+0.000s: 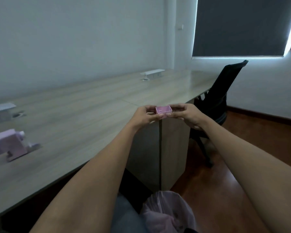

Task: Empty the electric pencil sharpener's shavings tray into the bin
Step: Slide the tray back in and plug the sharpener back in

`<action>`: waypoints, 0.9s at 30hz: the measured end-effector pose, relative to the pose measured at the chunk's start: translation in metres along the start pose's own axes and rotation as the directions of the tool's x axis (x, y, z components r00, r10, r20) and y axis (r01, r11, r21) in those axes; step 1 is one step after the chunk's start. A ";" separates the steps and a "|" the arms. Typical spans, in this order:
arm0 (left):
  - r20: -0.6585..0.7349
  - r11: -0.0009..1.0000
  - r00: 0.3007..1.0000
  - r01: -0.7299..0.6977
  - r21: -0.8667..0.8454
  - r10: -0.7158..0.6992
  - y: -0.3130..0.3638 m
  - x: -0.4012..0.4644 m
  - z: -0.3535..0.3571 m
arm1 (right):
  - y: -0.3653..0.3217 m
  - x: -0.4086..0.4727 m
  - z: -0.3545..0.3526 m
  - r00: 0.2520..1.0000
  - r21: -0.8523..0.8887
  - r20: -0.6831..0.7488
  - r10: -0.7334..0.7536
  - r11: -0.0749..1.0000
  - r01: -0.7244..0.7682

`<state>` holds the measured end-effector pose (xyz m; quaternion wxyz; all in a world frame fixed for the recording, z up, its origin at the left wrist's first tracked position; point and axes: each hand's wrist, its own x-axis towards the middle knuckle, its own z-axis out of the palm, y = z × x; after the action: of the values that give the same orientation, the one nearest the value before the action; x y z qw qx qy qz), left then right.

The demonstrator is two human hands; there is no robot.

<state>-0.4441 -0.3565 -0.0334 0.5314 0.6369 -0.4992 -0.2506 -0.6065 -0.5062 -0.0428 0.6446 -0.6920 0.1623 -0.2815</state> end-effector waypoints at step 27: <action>-0.520 0.961 0.853 0.109 0.253 0.040 0.066 -0.179 -0.328 | -0.114 0.111 0.364 0.789 0.109 0.564 -0.244 0.969 0.221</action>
<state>-0.2573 -0.0504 0.0916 0.5490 0.7567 -0.3548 -0.0071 -0.3165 -0.2662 0.0854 0.6366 -0.7469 -0.1308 -0.1403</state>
